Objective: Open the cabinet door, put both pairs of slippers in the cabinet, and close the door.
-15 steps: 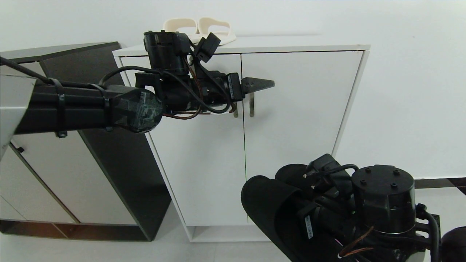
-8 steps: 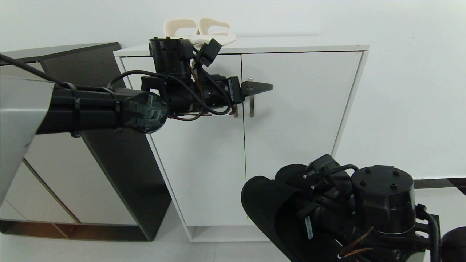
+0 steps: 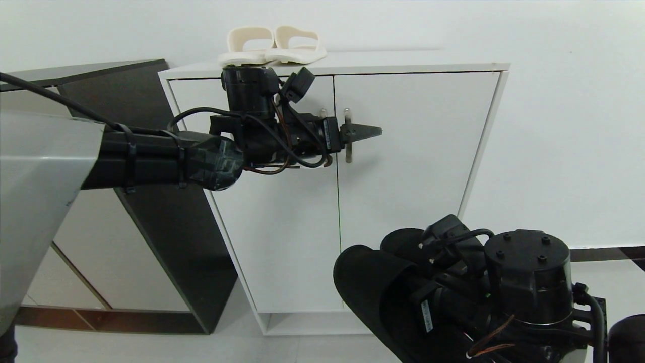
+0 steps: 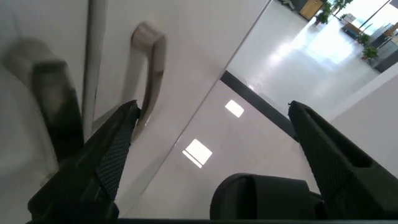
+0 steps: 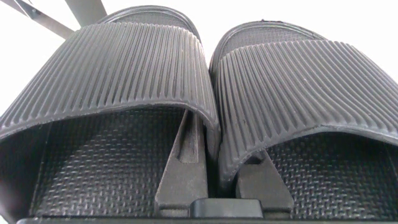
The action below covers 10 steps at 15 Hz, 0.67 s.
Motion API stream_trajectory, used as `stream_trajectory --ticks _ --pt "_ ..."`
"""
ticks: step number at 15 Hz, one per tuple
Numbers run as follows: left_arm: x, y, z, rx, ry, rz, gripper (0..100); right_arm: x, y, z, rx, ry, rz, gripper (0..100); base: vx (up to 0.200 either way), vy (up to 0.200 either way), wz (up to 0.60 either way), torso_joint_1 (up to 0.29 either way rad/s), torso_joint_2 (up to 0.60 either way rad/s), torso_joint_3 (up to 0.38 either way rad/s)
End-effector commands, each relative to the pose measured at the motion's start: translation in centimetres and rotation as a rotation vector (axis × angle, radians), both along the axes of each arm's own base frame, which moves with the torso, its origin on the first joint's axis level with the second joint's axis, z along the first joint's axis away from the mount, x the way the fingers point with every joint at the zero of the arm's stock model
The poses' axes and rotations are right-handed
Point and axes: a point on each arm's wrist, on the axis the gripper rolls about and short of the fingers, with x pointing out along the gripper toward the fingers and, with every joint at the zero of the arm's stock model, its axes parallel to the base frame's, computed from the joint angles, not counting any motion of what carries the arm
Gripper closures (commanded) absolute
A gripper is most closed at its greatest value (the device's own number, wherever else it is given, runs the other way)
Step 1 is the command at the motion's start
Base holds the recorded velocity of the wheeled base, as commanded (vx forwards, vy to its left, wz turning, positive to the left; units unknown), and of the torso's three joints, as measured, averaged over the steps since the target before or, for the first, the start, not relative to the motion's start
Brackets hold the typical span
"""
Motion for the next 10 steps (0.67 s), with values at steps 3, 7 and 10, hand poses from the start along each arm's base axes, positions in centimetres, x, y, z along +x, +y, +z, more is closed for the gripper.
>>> stream_trajectory --ticks 3,7,10 --pt "0.3 -0.07 -0.33 0.002 0.003 0.003 100 0.02 0.04 -0.08 -0.002 0.002 0.001 100 0.0 0.0 0.0 0.0 0.0 0.0" --pt "0.26 -0.06 -0.24 0.0 -0.001 0.003 100 -0.06 0.02 -0.11 -0.003 0.003 0.004 100 0.0 0.0 0.0 0.0 0.0 0.0" --pt "-0.13 0.13 0.29 -0.005 -0.011 0.003 100 -0.09 -0.02 -0.1 -0.003 0.003 0.004 100 0.0 0.0 0.0 0.0 0.0 0.0"
